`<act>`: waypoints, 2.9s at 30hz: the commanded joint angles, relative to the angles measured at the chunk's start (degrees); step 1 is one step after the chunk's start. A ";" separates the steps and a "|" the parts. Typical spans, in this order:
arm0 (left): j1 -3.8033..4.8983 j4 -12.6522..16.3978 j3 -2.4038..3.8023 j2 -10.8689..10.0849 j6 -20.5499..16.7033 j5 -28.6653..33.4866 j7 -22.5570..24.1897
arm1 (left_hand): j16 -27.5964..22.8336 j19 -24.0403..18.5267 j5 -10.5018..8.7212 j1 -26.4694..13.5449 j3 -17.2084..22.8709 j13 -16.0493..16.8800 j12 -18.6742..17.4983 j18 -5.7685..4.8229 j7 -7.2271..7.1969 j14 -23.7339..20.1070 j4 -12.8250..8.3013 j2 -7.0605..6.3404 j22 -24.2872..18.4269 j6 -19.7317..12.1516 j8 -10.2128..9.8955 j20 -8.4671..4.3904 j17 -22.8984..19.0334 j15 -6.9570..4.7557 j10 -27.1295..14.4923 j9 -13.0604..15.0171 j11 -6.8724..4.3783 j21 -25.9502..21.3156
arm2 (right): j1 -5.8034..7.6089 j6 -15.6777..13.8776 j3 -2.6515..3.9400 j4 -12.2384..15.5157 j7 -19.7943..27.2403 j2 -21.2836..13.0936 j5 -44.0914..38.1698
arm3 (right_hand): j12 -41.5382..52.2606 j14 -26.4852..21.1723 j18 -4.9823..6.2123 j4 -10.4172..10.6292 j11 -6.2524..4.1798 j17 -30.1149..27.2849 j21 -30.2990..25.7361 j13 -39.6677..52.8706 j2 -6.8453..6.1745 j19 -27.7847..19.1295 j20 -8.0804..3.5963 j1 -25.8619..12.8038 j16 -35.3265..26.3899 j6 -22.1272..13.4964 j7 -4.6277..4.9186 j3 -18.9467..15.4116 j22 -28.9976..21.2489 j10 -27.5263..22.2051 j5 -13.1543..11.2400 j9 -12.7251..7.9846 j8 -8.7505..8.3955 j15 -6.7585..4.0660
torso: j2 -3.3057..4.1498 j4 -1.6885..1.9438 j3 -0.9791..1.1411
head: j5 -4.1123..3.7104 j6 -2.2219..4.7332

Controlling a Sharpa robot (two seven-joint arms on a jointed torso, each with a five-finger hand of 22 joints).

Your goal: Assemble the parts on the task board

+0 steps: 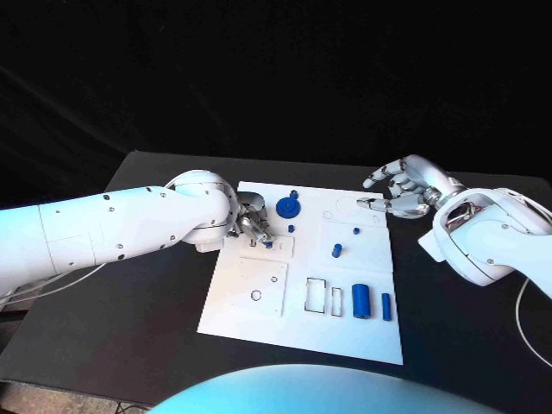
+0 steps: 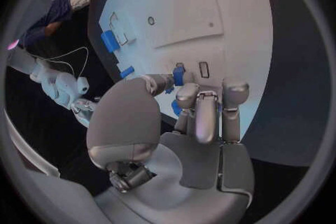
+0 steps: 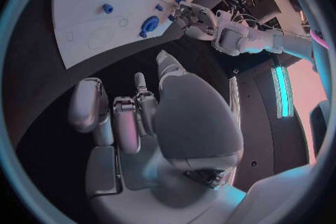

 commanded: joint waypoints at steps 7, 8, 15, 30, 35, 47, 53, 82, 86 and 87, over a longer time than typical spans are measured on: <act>-0.12 0.37 -0.13 -0.05 2.31 -0.47 -0.21 | 0.21 0.42 0.49 -0.55 13.48 0.16 0.39 -0.67 -0.18 2.17 -13.06 -0.45 0.09 0.60 0.36 -0.10 0.05 -0.52 0.55 0.06 0.02 0.40 | -0.08 -0.02 0.00 0.01 0.15 0.02 -0.63 | -0.14 4.31 0.85 0.05 0.05 7.14 -0.14 4.35 0.01 -0.33 0.19 -0.37 -0.17 -0.35 -0.08 -0.27 -0.02 -0.34 0.20 0.02 0.39 0.08 | -0.03 -0.05 0.03 | 0.04 0.01; -0.12 0.40 -0.14 -0.06 2.34 -0.46 -0.22 | 0.21 0.42 0.49 -0.55 13.48 0.16 0.39 -0.67 -0.18 2.17 -13.06 -0.45 0.09 0.60 0.36 -0.10 0.05 -0.52 0.55 0.06 0.02 0.40 | -0.08 -0.02 0.00 0.01 0.15 0.02 -0.63 | -0.14 4.31 0.85 0.05 0.05 7.14 -0.14 4.35 0.01 -0.33 0.19 -0.37 -0.17 -0.35 -0.08 -0.27 -0.02 -0.34 0.20 0.02 0.39 0.08 | -0.02 -0.03 0.05 | 0.04 0.02; -0.13 0.45 -0.18 -0.06 2.35 -0.30 -0.26 | 0.22 0.47 0.63 -0.64 13.53 0.22 0.42 -0.69 -0.20 2.18 -13.12 -0.49 0.17 0.68 0.35 -0.11 0.08 -0.54 0.62 0.07 0.00 0.45 | -0.10 -0.01 0.00 0.01 0.06 0.04 -0.68 | -0.14 4.31 0.85 0.05 0.05 7.14 -0.14 4.35 0.01 -0.33 0.19 -0.37 -0.17 -0.35 -0.08 -0.27 -0.02 -0.34 0.20 0.02 0.39 0.08 | 0.01 -0.04 0.00 | 0.04 0.03; -0.13 0.14 -0.20 0.26 2.38 0.78 -0.25 | 0.21 0.85 1.56 -2.54 13.72 1.29 1.03 -0.81 -0.67 2.19 -13.25 -0.74 0.86 1.91 0.48 -0.26 0.07 -0.78 1.77 0.31 -0.35 0.82 | -0.10 -0.11 0.00 0.08 -0.07 -0.04 -0.70 | -0.22 4.27 0.88 0.05 0.01 6.98 -0.35 4.27 0.07 -0.39 0.16 -0.39 -0.26 -0.36 -0.12 -0.27 -0.14 -0.37 0.19 0.03 0.56 0.04 | 0.09 -0.01 0.04 | -0.16 -0.11; -0.12 -0.08 -0.20 0.47 2.34 1.14 -0.21 | 0.21 1.03 1.44 -3.55 13.57 1.56 1.17 -0.87 -0.91 2.20 -12.97 -0.51 1.16 2.33 0.43 -0.37 0.06 -0.93 2.15 0.45 -0.54 0.95 | -0.10 -0.12 0.00 0.08 -0.08 -0.03 -0.70 | -0.22 4.27 0.88 0.05 0.01 6.98 -0.35 4.27 0.07 -0.39 0.16 -0.39 -0.26 -0.36 -0.12 -0.27 -0.14 -0.37 0.19 0.03 0.56 0.04 | 0.06 -0.03 0.05 | -0.17 -0.14; -0.11 -0.67 -0.21 1.03 2.79 1.77 -0.13 | 0.20 1.38 0.97 -6.18 12.08 1.82 1.29 -1.00 -1.45 2.22 -11.98 -0.21 1.68 3.04 0.05 -0.65 0.05 -1.24 2.80 0.75 -0.93 1.07 | -0.10 -0.11 0.00 0.03 -0.03 0.00 -0.70 | -0.30 4.25 0.89 0.06 0.00 6.91 -0.43 4.19 0.06 -0.42 0.15 -0.42 -0.29 -0.38 -0.13 -0.29 -0.19 -0.42 0.18 0.03 0.61 0.03 | 0.02 -0.03 0.05 | -0.30 -0.28; -0.11 -0.91 -0.21 1.22 2.79 1.95 -0.09 | 0.21 1.40 0.79 -6.93 11.31 1.87 1.28 -1.01 -1.59 2.23 -11.63 -0.21 1.67 3.20 -0.13 -0.73 0.07 -1.32 2.89 0.82 -1.03 1.01 | -0.10 -0.12 0.00 0.01 0.00 0.01 -0.70 | -0.27 4.26 0.89 0.07 0.00 6.93 -0.46 4.23 0.08 -0.42 0.14 -0.46 -0.29 -0.39 -0.13 -0.30 -0.21 -0.39 0.18 0.03 0.64 0.03 | 0.05 -0.01 0.06 | -0.43 -0.29; -0.11 -1.99 -0.22 1.98 3.39 2.36 -0.09 | 0.20 1.71 -0.32 -11.67 -0.77 2.46 1.32 -1.09 -1.92 2.24 -5.64 -0.12 1.55 5.23 -2.16 -0.97 0.07 -1.51 2.87 1.25 -1.24 0.50 | -0.10 -0.29 0.00 0.13 0.05 -0.18 -0.70 | -0.38 4.23 0.92 0.18 -0.01 6.78 -0.71 4.10 0.12 -0.48 0.11 -1.06 -0.37 -0.50 -0.14 -0.55 -0.35 -0.43 0.15 0.02 0.81 0.00 | -0.01 0.01 -0.01 | -0.80 -0.42; -0.11 -2.06 -0.22 2.02 3.49 2.36 -0.10 | 0.18 1.76 -0.34 -11.72 -2.34 2.47 1.30 -1.09 -1.90 2.22 -4.96 -0.20 1.56 5.35 -2.37 -0.97 0.01 -1.49 2.83 1.32 -1.22 0.48 | -0.11 -0.30 0.00 0.12 0.06 -0.18 -0.70 | -0.38 4.24 0.92 0.18 -0.02 6.82 -0.72 4.10 0.13 -0.46 0.11 -1.25 -0.37 -0.53 -0.15 -0.64 -0.34 -0.42 0.14 0.01 0.86 0.00 | 0.00 0.00 0.02 | -0.82 -0.43; -0.11 -2.08 -0.22 2.03 3.50 2.37 -0.10 | 0.18 1.76 -0.33 -11.74 -2.82 2.55 1.33 -1.09 -1.89 2.22 -4.76 -0.26 1.55 5.38 -2.43 -0.96 0.03 -1.49 2.86 1.34 -1.21 0.46 | -0.11 -0.30 0.00 0.11 0.06 -0.18 -0.70 | -0.38 4.24 0.92 0.18 -0.02 6.82 -0.72 4.10 0.13 -0.46 0.11 -1.25 -0.37 -0.53 -0.15 -0.64 -0.34 -0.42 0.14 0.01 0.86 0.00 | -0.01 -0.01 0.03 | -0.82 -0.43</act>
